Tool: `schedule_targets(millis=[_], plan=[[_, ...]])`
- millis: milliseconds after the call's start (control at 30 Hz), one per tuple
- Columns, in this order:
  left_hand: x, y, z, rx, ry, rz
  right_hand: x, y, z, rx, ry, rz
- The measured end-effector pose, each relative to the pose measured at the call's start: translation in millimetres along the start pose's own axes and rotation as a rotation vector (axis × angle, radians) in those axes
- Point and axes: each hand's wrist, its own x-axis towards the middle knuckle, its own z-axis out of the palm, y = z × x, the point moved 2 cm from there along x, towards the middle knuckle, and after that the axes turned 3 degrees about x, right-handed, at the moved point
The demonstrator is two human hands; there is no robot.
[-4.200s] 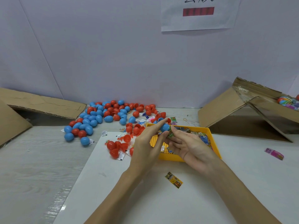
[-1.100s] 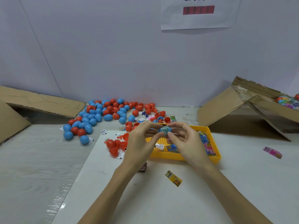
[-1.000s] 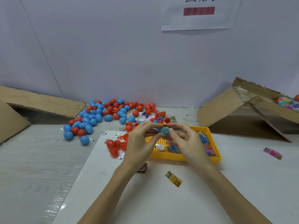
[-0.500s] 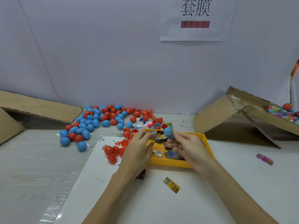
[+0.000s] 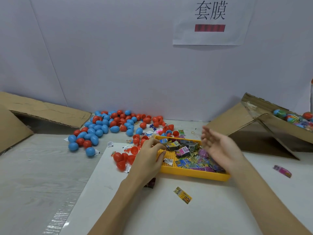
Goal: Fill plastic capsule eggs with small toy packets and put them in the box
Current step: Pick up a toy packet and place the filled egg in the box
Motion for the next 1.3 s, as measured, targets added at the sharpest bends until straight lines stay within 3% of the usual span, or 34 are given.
schedule_targets(millis=[200,400,567,700,867,1000,1167,1300], plan=[[0,-6,-4,0.005,0.040,-0.083,-7,37,9,-0.224,-0.089,0.063],[1,-17,-3,0.072,0.011,-0.282,-7,35,7,-0.252,-0.089,0.038],[8,-4,-5,0.287,-0.036,-0.215,-6,36,8,-0.258,-0.099,0.036],[45,-12,-11,0.226,-0.085,-0.292,-5,37,6,-0.252,-0.100,0.033],[96,-55,-21,0.403,-0.225,-0.280,-4,38,6,-0.263,-0.104,0.028],[101,-81,-12,0.363,-0.370,-0.364,-3,38,6,-0.255,-0.103,0.033],[95,-73,-21,0.249,-0.153,-0.340,-4,39,7,-0.270,-0.107,0.030],[67,-31,-31,-0.136,0.033,-0.271,-5,40,7,-0.315,-0.115,0.009]])
